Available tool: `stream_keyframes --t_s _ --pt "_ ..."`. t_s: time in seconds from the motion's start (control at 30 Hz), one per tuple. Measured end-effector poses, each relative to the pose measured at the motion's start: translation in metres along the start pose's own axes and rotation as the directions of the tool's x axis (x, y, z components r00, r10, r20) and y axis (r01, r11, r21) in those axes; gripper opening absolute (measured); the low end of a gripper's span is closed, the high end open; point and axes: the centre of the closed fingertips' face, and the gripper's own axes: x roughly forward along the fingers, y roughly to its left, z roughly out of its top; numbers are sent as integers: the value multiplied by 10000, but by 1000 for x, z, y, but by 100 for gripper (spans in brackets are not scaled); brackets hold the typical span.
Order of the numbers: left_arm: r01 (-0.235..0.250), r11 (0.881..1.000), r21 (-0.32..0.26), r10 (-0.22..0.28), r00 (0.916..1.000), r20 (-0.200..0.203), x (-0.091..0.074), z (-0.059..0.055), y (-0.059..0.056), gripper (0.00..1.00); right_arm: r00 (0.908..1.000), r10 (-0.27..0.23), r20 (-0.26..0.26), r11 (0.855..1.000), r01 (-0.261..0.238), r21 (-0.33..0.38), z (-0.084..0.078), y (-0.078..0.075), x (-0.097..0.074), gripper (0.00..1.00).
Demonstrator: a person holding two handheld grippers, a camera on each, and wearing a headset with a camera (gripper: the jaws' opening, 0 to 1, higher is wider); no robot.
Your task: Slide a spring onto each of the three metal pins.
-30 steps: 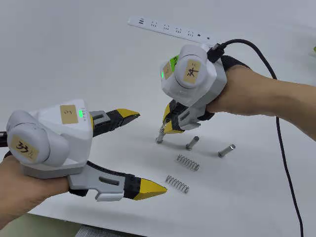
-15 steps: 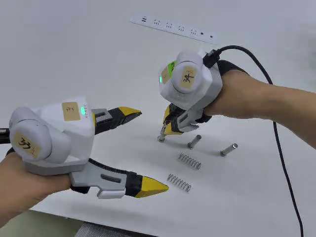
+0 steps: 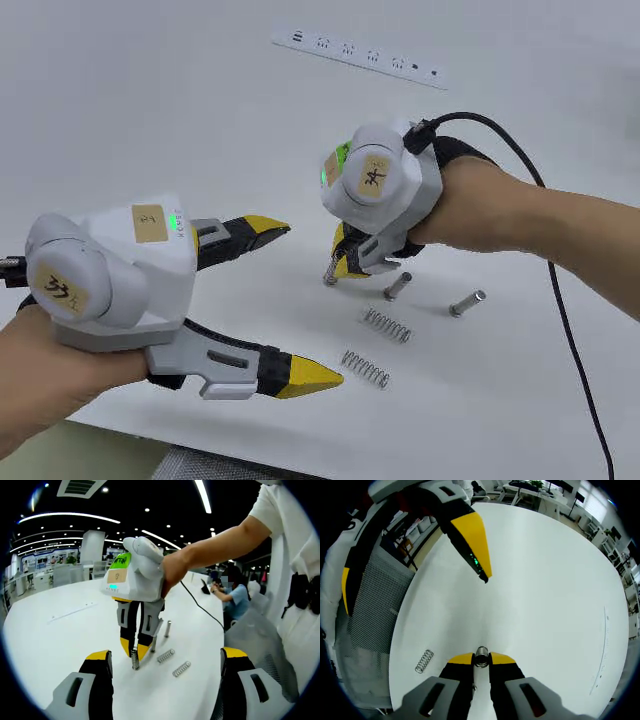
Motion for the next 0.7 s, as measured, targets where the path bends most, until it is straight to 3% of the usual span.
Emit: stream_keyframes --t_s 0.7 --pt "40 10000 -18 -40 10000 3 1 1 -1 91 10000 -52 8 10000 52 -15 -2 0 13 12"
